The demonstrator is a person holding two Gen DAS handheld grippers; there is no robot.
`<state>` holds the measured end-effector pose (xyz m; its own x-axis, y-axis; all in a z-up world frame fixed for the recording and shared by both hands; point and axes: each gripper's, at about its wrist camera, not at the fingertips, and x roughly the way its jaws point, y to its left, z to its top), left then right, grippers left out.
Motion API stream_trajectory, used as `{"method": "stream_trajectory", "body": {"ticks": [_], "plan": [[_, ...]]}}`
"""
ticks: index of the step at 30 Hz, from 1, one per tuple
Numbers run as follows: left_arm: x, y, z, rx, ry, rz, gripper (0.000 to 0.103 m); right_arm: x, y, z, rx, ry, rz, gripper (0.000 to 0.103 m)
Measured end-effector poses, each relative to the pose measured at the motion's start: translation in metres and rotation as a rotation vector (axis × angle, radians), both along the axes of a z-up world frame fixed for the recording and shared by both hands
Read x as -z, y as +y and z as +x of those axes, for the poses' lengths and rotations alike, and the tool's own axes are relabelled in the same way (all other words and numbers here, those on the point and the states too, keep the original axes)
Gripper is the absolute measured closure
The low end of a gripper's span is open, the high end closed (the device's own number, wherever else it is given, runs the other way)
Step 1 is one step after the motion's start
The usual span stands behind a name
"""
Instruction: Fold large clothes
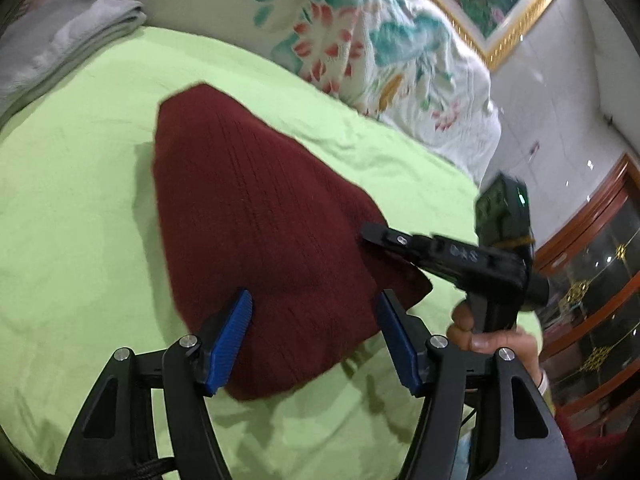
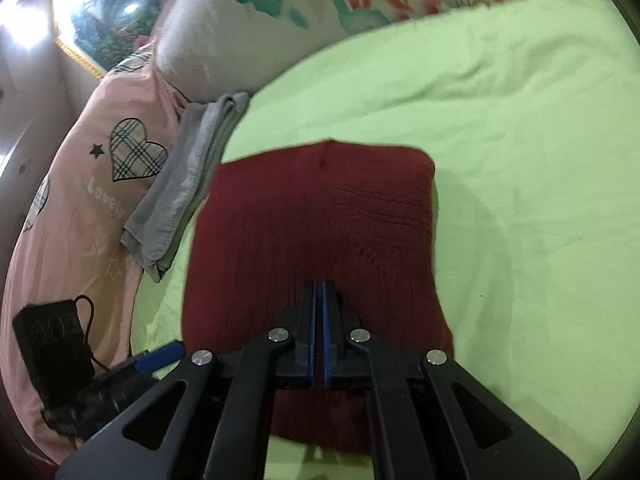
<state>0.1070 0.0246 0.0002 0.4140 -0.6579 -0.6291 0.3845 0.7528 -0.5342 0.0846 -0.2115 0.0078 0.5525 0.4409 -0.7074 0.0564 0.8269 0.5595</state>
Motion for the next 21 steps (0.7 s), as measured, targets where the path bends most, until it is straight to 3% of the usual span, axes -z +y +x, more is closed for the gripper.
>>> {"method": "stream_trajectory", "body": {"ticks": [2, 3, 5, 8, 10, 15, 21], "plan": [[-0.005, 0.009, -0.003, -0.040, -0.015, 0.016, 0.061, -0.012, -0.001, -0.012, 0.018, -0.042, -0.008, 0.100], [-0.004, 0.009, -0.002, -0.076, -0.015, 0.073, 0.063, -0.015, -0.001, -0.015, 0.028, -0.054, -0.019, 0.100], [0.000, 0.008, -0.001, -0.130, -0.023, 0.165, 0.063, -0.017, 0.001, -0.024, 0.052, -0.066, -0.080, 0.100], [0.009, -0.003, 0.002, -0.103, 0.001, 0.184, 0.063, -0.004, 0.001, -0.024, 0.052, -0.008, -0.147, 0.100], [0.012, -0.013, -0.002, -0.091, -0.032, 0.237, 0.063, 0.008, -0.004, -0.022, 0.061, 0.032, -0.181, 0.100], [0.027, -0.017, -0.005, -0.085, -0.032, 0.264, 0.060, 0.033, -0.022, -0.020, 0.106, 0.074, -0.089, 0.101], [0.029, -0.021, -0.004, -0.091, -0.031, 0.286, 0.057, 0.015, -0.019, -0.026, 0.115, 0.051, -0.083, 0.100]]}}
